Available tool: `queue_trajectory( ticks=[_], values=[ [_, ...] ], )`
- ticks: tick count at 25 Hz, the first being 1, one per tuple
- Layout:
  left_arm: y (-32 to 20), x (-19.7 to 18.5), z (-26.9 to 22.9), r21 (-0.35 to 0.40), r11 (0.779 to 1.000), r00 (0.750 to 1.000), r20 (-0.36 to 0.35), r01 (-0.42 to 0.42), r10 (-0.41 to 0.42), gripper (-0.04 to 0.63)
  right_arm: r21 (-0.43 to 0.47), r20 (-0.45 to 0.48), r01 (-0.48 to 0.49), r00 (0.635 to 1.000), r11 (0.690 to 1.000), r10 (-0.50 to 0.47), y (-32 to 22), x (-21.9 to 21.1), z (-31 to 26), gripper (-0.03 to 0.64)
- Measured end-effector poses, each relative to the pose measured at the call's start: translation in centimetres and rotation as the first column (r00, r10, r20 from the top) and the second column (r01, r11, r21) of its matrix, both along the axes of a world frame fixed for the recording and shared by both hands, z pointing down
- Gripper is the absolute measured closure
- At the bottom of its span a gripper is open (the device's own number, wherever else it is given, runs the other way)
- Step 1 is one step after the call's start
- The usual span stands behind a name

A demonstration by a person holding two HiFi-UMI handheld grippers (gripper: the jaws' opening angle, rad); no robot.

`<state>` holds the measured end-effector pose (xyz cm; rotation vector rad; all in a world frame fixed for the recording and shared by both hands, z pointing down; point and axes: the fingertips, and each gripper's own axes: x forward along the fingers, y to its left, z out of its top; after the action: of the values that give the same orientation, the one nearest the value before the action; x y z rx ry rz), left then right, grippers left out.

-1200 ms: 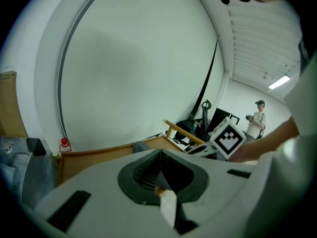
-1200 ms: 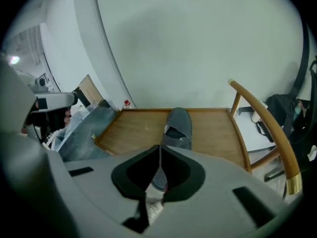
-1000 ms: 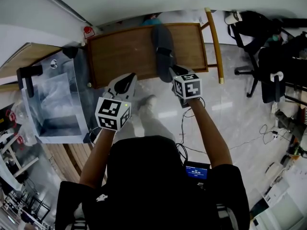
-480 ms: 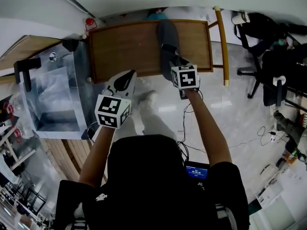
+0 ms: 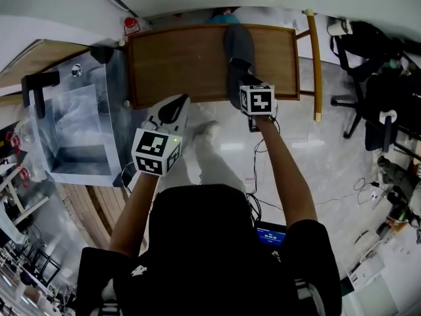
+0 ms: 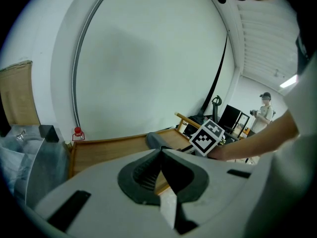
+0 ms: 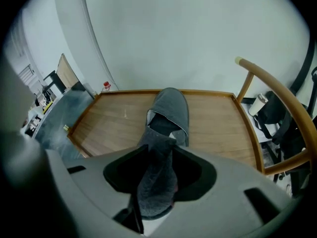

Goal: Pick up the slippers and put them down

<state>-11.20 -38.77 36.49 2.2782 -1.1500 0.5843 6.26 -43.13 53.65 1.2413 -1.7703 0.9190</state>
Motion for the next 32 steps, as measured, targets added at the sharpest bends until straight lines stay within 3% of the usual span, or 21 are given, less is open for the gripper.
queue_trajectory(
  ticks=[6, 12, 32],
  values=[
    [0.4, -0.2, 0.6, -0.004, 1.000, 1.000, 0.022, -0.008, 0.008, 0.589, 0.008, -0.033, -0.004, 0.999, 1.000, 0.004, 0.1, 0.1, 0.1, 0.554],
    [0.7, -0.4, 0.5, -0.006, 1.000, 1.000, 0.022, -0.009, 0.009, 0.589, 0.015, -0.044, -0.014, 0.999, 1.000, 0.015, 0.4, 0.3, 0.0, 0.592],
    [0.8, 0.3, -2.6, 0.045, 0.996, 0.997, 0.005, -0.075, 0.075, 0.589, 0.077, -0.028, -0.015, 0.999, 0.997, 0.017, 2.3, -0.3, -4.7, 0.601]
  ],
)
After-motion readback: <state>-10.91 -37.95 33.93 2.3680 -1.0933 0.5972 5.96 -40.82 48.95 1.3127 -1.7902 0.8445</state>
